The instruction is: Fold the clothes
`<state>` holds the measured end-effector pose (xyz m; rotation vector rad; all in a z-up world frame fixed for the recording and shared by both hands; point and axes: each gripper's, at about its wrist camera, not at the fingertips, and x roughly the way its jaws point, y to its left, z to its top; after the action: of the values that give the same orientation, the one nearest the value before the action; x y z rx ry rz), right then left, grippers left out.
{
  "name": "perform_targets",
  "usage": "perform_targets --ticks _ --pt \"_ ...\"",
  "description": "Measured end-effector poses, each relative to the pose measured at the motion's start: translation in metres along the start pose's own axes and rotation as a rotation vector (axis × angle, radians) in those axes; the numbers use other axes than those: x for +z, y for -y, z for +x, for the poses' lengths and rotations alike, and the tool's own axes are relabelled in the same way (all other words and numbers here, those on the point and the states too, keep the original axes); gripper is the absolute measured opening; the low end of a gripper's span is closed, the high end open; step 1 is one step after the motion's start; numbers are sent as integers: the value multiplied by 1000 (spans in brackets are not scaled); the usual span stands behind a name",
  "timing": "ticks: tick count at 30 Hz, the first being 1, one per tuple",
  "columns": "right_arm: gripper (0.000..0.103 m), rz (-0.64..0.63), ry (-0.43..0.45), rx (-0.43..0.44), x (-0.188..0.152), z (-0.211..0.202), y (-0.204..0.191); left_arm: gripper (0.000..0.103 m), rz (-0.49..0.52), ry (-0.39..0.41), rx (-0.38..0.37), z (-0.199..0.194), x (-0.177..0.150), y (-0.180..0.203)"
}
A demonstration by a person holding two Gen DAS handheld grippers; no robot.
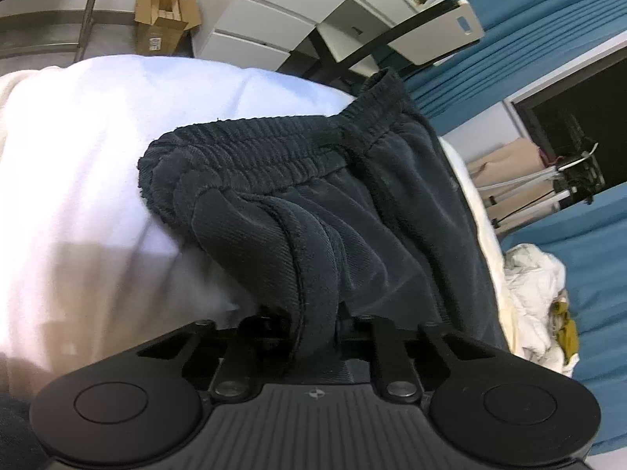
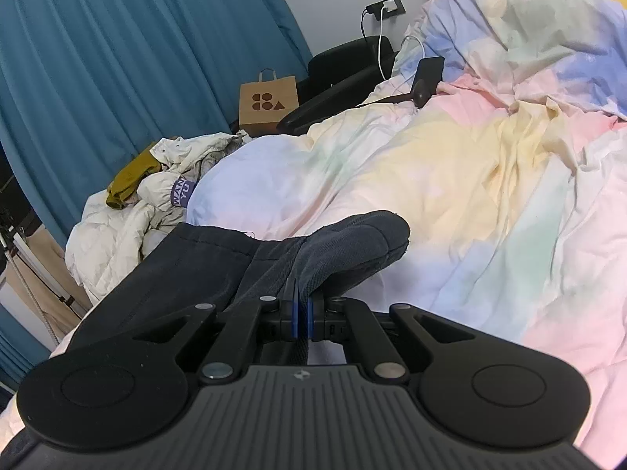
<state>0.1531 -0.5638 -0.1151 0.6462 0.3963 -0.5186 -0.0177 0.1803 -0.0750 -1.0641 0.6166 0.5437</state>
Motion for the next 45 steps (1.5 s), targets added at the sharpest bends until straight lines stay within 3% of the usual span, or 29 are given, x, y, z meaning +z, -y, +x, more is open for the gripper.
perform_targets --ticks 5,10,14,16,19,24,30,37,42,45 --pt "4 28 14 39 5 -10 2 11 -15 47 -75 -13 4 -1" --pt "3 141 16 86 21 -29 4 10 -61 79 -182 -50 19 -10" --pt "3 178 -4 87 29 -36 9 10 -50 88 -242 -76 36 -11" --pt "3 192 -17 92 33 -35 11 10 -39 72 -245 -70 46 -1" --pt "3 195 -23 109 47 -26 -4 10 -29 41 -237 -43 70 27" --pt "3 99 -22 123 78 5 -68 10 11 -14 -205 16 105 88" --pt "4 -24 -35 132 94 79 -146 10 29 -88 -119 115 143 145" --pt "4 -225 -52 95 73 193 -224 11 137 -71 -27 216 159 204" --pt "4 -350 -82 62 42 261 -246 13 214 -86 57 270 152 223" --pt "6 -365 -131 42 25 290 -244 16 229 -96 57 282 149 224"
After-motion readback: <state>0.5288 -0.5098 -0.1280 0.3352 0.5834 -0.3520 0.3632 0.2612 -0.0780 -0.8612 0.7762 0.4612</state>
